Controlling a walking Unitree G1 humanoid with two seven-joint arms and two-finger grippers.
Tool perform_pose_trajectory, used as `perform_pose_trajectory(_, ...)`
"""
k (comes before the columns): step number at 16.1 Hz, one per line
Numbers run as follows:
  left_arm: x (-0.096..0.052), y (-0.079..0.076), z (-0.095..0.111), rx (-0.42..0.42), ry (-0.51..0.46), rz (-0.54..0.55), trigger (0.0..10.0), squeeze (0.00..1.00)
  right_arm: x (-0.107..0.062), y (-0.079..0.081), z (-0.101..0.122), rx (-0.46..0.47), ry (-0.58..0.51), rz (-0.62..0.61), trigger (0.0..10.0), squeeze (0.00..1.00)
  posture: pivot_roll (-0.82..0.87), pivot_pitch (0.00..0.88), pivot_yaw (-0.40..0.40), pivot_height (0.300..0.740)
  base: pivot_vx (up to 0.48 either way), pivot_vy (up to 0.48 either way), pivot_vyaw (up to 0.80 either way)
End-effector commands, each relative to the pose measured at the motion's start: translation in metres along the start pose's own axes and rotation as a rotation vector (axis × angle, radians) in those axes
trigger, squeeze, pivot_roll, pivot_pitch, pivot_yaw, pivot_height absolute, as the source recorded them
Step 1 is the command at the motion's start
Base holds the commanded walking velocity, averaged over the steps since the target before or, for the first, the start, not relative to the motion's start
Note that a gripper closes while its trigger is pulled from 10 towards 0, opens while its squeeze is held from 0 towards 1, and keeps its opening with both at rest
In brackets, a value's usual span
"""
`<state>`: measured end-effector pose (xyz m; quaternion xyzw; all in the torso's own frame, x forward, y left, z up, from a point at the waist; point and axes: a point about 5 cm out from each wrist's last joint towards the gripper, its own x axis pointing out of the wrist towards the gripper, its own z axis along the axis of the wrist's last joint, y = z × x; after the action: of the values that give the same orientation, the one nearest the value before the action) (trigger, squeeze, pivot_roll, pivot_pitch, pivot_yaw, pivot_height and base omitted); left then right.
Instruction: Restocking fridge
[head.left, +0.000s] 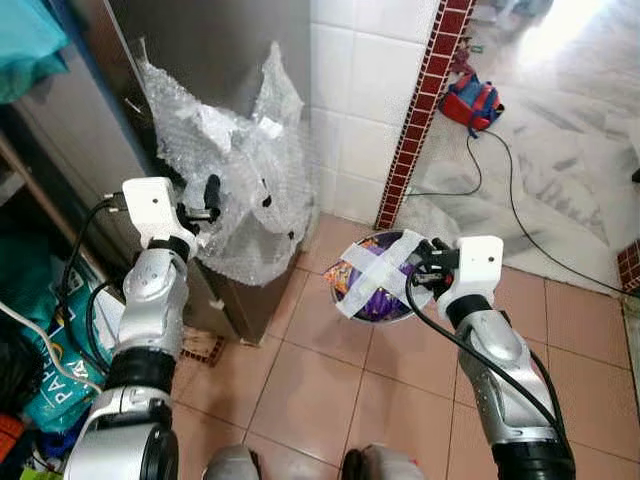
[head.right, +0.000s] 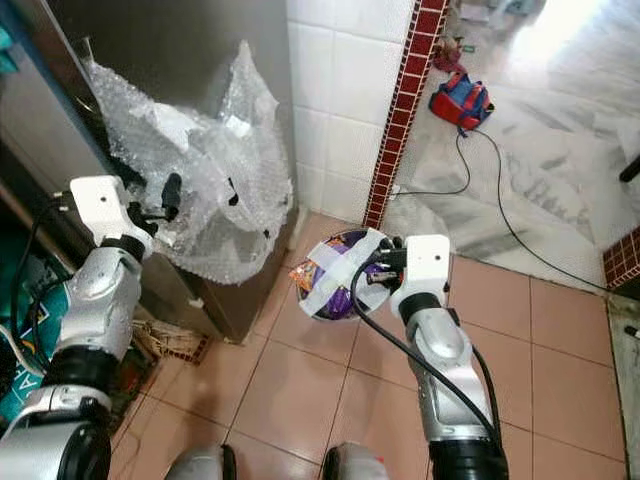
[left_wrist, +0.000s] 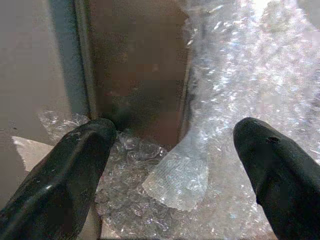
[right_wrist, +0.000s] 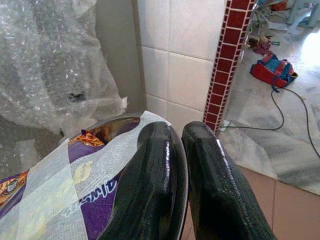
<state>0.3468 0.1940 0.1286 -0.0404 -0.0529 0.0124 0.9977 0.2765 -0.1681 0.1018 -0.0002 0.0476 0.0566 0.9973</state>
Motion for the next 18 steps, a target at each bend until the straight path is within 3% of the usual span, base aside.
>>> perform_pose_trajectory(1,0.005,0.005,0.007,0.017,-0.022,0.023,10.0,0.00,-0.002,-0.003,0.007,-0.007,-0.022,-0.001,10.0,0.00,-0.07,0.119,-0.029,0.740,0.000,0.000,0.00)
perform_pose_trajectory(8,0.017,0.004,0.006,0.001,-0.011,0.058,10.0,0.00,-0.001,-0.002,0.010,-0.021,-0.017,0.016,10.0,0.00,-0.08,0.113,-0.049,0.740,0.000,0.000,0.00)
perform_pose_trajectory(10,0.022,-0.007,0.003,-0.025,0.023,-0.005,10.0,0.00,-0.001,-0.003,0.010,-0.022,-0.015,0.016,10.0,0.00,-0.08,0.110,-0.050,0.740,0.000,0.000,0.00)
perform_pose_trajectory(14,0.023,-0.057,-0.012,0.015,0.113,-0.289,10.0,0.00,-0.001,-0.005,0.010,-0.024,-0.014,0.013,10.0,0.00,-0.08,0.103,-0.052,0.740,0.000,0.000,0.00)
perform_pose_trajectory(16,0.021,-0.072,-0.015,0.012,0.132,-0.364,10.0,0.00,-0.002,-0.004,0.010,-0.022,-0.016,0.009,10.0,0.00,-0.08,0.100,-0.049,0.740,0.000,0.000,0.00)
perform_pose_trajectory(18,0.017,-0.097,-0.020,0.007,0.148,-0.478,10.0,0.00,-0.003,-0.008,0.010,-0.022,-0.018,-0.021,10.0,0.00,-0.08,0.097,-0.048,0.740,0.000,0.000,0.00)
